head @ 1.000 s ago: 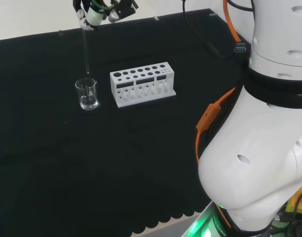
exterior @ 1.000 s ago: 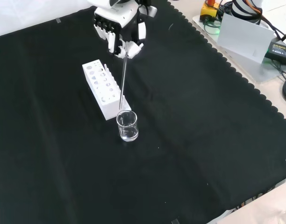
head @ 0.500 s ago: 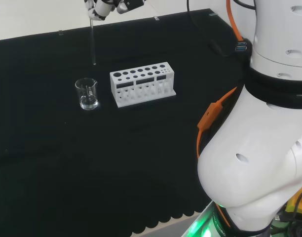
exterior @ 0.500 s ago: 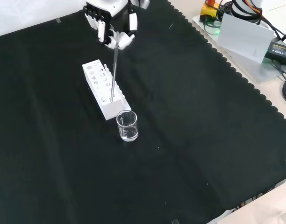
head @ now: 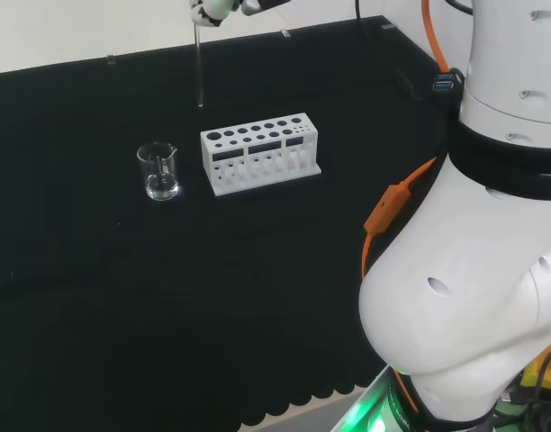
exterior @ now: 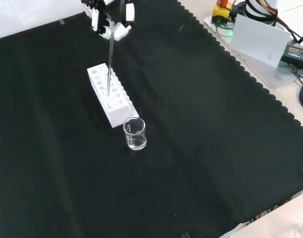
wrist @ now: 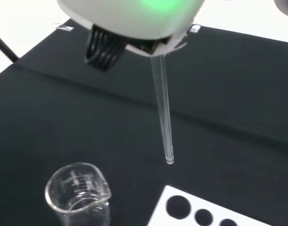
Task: Put the glass rod back on the white test tube rack.
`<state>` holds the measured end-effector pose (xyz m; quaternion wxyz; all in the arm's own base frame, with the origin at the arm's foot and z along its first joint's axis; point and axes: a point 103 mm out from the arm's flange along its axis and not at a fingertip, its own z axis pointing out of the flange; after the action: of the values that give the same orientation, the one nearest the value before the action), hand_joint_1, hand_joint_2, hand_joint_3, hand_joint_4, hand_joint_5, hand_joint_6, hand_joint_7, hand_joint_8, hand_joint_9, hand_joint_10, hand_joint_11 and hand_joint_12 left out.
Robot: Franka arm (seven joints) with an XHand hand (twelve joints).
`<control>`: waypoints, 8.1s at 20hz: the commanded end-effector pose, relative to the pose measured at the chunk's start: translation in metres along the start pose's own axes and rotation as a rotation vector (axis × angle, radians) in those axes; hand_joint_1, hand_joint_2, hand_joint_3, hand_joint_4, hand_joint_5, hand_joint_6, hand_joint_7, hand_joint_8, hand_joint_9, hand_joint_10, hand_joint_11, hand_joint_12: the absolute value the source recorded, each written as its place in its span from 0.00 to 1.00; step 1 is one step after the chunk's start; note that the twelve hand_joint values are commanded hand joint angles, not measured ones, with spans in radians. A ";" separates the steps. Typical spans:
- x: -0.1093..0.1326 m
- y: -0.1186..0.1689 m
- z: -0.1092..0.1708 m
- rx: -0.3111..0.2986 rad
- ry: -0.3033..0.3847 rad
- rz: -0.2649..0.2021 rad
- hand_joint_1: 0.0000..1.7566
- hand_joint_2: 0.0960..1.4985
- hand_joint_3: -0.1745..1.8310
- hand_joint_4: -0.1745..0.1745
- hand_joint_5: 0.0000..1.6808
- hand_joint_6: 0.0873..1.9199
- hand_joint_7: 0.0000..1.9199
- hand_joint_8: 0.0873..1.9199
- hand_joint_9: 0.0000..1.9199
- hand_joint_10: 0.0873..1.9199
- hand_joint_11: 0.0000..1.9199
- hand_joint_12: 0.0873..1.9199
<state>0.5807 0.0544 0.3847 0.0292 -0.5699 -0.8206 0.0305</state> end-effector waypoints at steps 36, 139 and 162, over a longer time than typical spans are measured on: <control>-0.113 -0.070 -0.005 -0.020 0.009 0.207 0.68 0.31 0.59 0.00 0.70 0.51 0.86 0.30 0.97 0.13 0.90 0.40; -0.111 -0.038 0.056 0.058 0.042 0.168 0.68 0.31 0.59 0.00 0.70 0.51 0.86 0.30 0.97 0.12 0.89 0.40; -0.112 -0.036 0.076 0.090 0.052 0.166 0.68 0.31 0.59 0.00 0.70 0.51 0.86 0.30 0.97 0.12 0.89 0.40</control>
<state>0.5775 -0.0657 0.3137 0.0715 -0.6360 -0.7665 0.0539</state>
